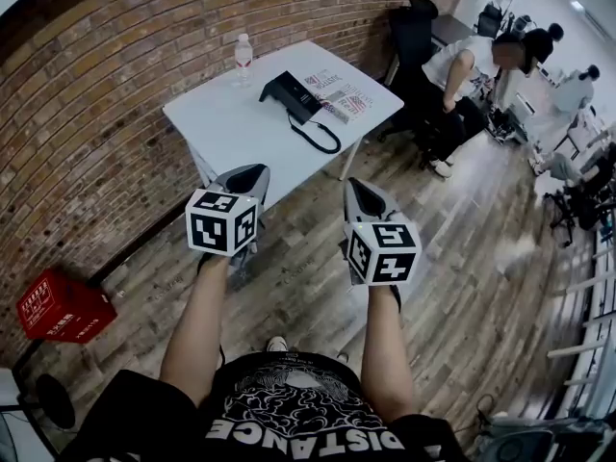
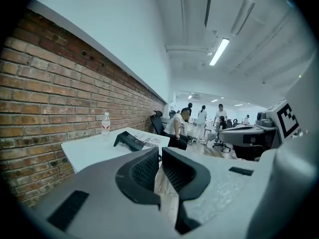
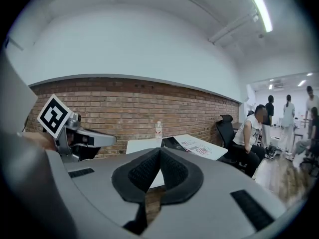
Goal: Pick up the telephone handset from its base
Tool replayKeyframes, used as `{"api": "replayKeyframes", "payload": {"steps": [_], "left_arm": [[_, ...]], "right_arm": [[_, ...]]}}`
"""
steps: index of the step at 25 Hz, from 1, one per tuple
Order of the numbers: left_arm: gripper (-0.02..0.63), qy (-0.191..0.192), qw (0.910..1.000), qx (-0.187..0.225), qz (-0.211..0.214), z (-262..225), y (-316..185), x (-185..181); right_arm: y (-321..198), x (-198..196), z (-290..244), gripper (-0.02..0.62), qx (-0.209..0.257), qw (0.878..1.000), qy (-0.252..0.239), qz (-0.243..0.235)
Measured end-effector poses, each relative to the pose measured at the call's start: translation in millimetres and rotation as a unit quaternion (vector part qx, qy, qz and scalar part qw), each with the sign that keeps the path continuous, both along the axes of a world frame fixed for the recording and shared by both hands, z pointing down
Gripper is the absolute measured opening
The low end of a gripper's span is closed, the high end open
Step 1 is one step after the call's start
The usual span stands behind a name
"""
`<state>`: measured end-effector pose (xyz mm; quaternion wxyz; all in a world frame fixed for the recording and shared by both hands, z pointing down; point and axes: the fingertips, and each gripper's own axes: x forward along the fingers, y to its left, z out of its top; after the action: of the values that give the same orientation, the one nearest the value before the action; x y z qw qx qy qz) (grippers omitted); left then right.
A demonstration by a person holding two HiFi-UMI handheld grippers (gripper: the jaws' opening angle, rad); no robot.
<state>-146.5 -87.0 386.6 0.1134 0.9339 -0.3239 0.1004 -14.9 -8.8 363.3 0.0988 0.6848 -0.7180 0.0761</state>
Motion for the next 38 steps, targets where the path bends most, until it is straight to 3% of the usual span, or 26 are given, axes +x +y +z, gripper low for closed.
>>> {"api": "replayKeyframes", "payload": {"steps": [6,10,19,38], "left_arm": [[0.011,0.013,0.9999,0.001,0.003,-0.2,-17.6,8.5],[0.052,0.031,0.9995,-0.003,0.007,-2.7,-26.7,19.1],[0.098,0.023,0.9996,-0.017,0.002,8.4,-59.3,48.3],[0.141,0.036,0.9951,-0.051,-0.078,13.5,-163.7,135.8]], "right_arm": [[-14.3,6.3,-1.5,-0.002,0.004,1.000,0.003,0.005],[-22.0,16.1,-1.8,-0.002,0.006,1.000,0.004,0.007],[-57.5,45.2,4.4,-0.002,0.009,1.000,-0.009,-0.006],[-181.2,146.3,4.2,-0.002,0.002,0.995,-0.026,-0.092]]}}
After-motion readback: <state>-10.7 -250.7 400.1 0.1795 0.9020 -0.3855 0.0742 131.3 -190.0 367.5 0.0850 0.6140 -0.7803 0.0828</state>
